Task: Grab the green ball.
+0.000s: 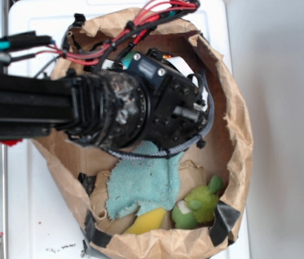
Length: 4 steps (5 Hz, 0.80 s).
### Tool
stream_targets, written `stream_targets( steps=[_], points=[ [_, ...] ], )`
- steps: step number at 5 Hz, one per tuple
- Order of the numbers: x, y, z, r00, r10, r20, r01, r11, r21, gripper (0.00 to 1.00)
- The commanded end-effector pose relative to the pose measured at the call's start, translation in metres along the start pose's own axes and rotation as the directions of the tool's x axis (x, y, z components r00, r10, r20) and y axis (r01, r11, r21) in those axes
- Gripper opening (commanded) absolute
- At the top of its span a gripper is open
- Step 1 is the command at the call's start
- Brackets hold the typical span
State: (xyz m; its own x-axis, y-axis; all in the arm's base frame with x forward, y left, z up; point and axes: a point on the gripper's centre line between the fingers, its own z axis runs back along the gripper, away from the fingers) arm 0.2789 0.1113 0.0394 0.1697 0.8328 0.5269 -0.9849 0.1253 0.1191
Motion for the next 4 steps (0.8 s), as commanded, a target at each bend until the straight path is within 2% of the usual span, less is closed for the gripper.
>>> stream_targets(
  steps=[1, 2, 3, 4],
  points=[
    [0.010, 0.012, -0.006, 0.999, -0.001, 0.043, 0.002, 1.000, -0.025, 0.85],
    [0.005, 0.015, -0.006, 0.998, 0.007, 0.060, -0.004, 0.999, -0.051, 0.00],
    [0.005, 0.017, -0.001, 0.997, -0.012, 0.082, 0.019, 0.996, -0.092, 0.00],
    [0.010, 0.018, 0.010, 0.994, -0.052, 0.099, 0.069, 0.981, -0.181, 0.00]
  ],
)
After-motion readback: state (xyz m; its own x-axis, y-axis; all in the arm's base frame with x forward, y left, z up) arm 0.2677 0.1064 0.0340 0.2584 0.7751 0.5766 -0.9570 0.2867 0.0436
